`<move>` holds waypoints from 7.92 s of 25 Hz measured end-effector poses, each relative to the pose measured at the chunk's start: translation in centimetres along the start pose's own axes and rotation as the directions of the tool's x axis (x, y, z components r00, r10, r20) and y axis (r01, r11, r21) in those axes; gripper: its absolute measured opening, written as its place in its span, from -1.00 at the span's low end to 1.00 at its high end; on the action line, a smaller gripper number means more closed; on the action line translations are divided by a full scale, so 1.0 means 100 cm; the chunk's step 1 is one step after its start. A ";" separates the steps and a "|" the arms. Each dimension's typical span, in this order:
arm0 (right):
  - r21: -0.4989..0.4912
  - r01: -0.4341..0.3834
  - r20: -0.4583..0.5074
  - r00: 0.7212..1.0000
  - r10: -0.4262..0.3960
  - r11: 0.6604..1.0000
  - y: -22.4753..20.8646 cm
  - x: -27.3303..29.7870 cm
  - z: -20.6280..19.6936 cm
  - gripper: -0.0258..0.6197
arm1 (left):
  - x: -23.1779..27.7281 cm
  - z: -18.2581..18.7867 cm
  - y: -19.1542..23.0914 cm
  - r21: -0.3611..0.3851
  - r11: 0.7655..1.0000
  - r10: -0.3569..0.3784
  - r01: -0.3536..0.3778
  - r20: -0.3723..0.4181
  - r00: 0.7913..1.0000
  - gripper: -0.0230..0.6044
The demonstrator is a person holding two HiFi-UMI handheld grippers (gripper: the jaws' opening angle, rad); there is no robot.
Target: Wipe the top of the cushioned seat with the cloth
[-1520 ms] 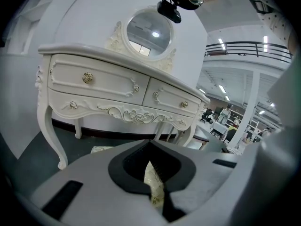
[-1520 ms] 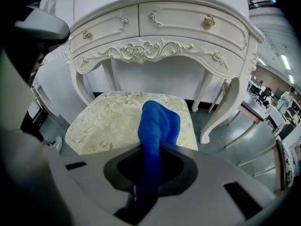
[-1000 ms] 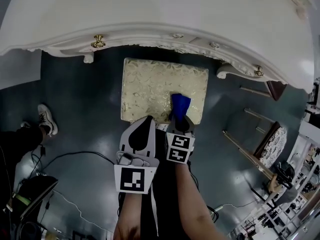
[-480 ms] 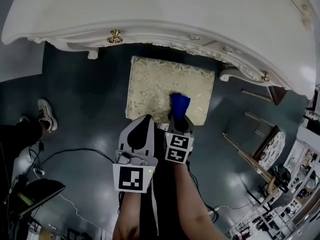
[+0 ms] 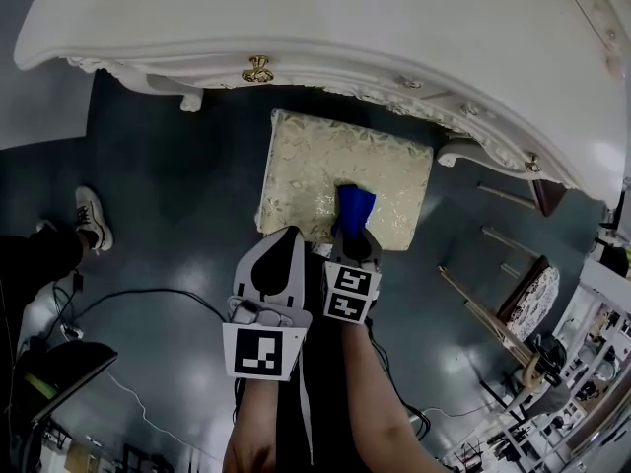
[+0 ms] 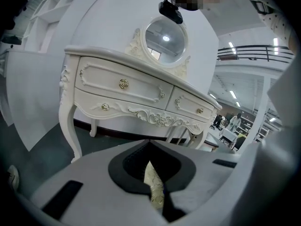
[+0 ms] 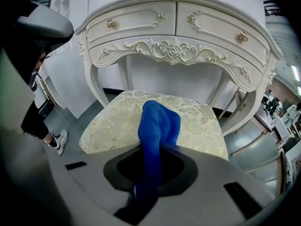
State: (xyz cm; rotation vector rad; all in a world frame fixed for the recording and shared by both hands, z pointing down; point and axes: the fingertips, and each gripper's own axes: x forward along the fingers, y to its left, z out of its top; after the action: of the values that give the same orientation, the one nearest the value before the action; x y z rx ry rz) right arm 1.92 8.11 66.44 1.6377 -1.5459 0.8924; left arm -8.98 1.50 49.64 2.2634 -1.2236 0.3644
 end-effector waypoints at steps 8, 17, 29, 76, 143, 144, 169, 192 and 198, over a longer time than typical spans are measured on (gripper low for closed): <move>-0.013 -0.010 0.000 1.000 0.010 1.000 0.019 0.001 0.005 -0.73 | -0.008 0.002 0.016 -0.013 1.000 0.019 -0.019 0.010 1.000 -0.95; -0.024 -0.022 0.001 1.000 0.022 0.999 0.037 0.003 0.009 -0.73 | -0.018 0.002 0.030 -0.033 0.999 0.044 -0.043 0.017 0.999 -0.95; -0.052 -0.051 0.004 0.999 0.051 0.997 0.066 0.005 0.015 -0.73 | -0.029 0.002 0.050 -0.048 0.996 0.075 -0.073 0.028 0.997 -0.95; -0.133 -0.305 -0.015 0.952 0.306 0.943 0.171 0.009 0.028 -0.73 | -0.059 0.011 0.099 -0.007 0.978 0.207 -0.206 0.024 0.978 -0.95; -0.070 -0.246 0.627 0.743 0.235 0.967 -0.100 -0.451 0.231 -0.73 | -0.164 0.315 -0.246 0.259 0.950 -0.247 0.175 0.278 0.928 -0.95; -0.067 -0.246 0.631 0.740 0.232 0.967 -0.103 -0.452 0.231 -0.73 | -0.163 0.314 -0.247 0.261 0.949 -0.251 0.179 0.275 0.928 -0.95; -0.050 -0.187 0.673 0.719 0.171 0.981 -0.089 -0.475 0.239 -0.73 | -0.176 0.312 -0.262 0.303 0.922 -0.326 0.243 0.265 0.908 -0.95; -0.088 -0.216 0.641 0.735 0.221 0.972 -0.065 -0.478 0.209 -0.73 | -0.203 0.280 -0.260 0.300 0.929 -0.299 0.219 0.257 0.919 -0.95; -0.098 -0.216 0.640 0.734 0.227 0.972 -0.065 -0.479 0.208 -0.73 | -0.206 0.281 -0.257 0.294 0.934 -0.285 0.203 0.268 0.920 -0.95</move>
State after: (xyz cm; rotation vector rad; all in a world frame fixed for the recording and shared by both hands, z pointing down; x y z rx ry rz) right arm 6.40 15.08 14.49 1.8898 -2.2526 0.4161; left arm 0.59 11.02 8.48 2.7486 -1.0635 0.0798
